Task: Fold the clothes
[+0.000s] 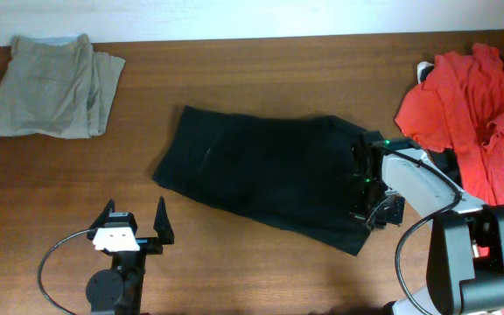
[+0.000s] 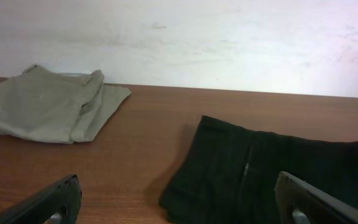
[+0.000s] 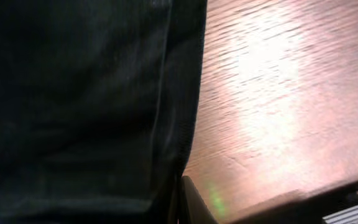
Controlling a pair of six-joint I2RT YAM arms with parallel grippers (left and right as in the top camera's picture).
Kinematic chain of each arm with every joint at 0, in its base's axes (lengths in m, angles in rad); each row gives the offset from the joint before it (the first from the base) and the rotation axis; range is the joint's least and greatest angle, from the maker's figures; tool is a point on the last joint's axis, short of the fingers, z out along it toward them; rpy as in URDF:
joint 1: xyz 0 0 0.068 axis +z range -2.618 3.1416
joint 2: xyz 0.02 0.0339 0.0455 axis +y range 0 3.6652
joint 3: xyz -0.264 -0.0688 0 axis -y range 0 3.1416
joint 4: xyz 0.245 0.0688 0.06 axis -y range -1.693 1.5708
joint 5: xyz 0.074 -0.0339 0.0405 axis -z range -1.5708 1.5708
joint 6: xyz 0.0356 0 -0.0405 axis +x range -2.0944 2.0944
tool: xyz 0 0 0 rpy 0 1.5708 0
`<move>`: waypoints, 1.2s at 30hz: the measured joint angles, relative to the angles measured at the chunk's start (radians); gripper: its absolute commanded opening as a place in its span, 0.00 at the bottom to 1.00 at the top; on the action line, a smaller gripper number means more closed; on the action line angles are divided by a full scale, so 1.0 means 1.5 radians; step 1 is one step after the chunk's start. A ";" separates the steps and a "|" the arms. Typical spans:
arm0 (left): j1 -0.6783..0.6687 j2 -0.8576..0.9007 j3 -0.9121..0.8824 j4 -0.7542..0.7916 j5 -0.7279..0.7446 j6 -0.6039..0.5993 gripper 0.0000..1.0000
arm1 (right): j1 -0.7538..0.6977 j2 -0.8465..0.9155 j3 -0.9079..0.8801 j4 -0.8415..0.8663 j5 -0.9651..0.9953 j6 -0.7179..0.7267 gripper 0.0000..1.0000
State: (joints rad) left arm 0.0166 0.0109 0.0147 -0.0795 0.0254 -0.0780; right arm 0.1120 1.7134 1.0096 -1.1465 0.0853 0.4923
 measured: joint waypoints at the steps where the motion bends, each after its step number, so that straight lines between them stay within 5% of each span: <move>1: 0.000 0.000 0.000 0.000 0.000 0.000 0.99 | -0.001 0.000 0.000 -0.011 0.023 0.016 0.04; 2: 0.000 0.000 0.000 0.000 0.000 0.000 0.99 | -0.008 -0.001 0.003 -0.029 0.030 0.024 0.06; 3: 0.000 0.000 0.000 0.000 0.000 0.000 0.99 | -0.028 0.000 0.020 -0.062 0.035 0.034 0.27; 4: 0.000 0.000 0.000 0.001 0.000 0.000 0.99 | -0.069 -0.002 0.070 -0.086 0.041 0.036 0.99; 8: 0.000 0.000 0.000 0.000 0.000 0.000 0.99 | -0.125 -0.004 0.180 -0.067 0.019 -0.025 0.99; 16: 0.000 0.000 0.000 0.000 0.000 0.000 0.99 | -0.152 -0.004 0.186 0.205 -0.051 -0.040 0.99; 19: 0.000 0.000 0.000 0.000 0.003 0.000 0.99 | -0.193 -0.005 0.186 0.217 -0.051 -0.040 0.99; 27: 0.002 0.049 0.043 0.076 0.243 -0.051 0.99 | -0.196 -0.005 0.186 0.220 -0.052 -0.040 0.99; 30: 0.002 0.280 0.239 -0.063 0.258 -0.051 0.99 | -0.196 -0.005 0.188 0.225 -0.053 -0.040 0.99; 34: 0.002 0.760 0.616 -0.214 0.343 0.000 0.99 | -0.196 -0.006 0.188 0.223 -0.055 -0.040 0.99; 36: 0.002 0.916 0.758 -0.384 0.360 0.033 0.99 | -0.196 -0.006 0.188 0.221 -0.056 -0.040 0.99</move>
State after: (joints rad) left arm 0.0196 1.3842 1.1522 -0.6552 0.5655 -0.0280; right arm -0.1825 1.7042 1.2922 -0.8146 0.0017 0.4320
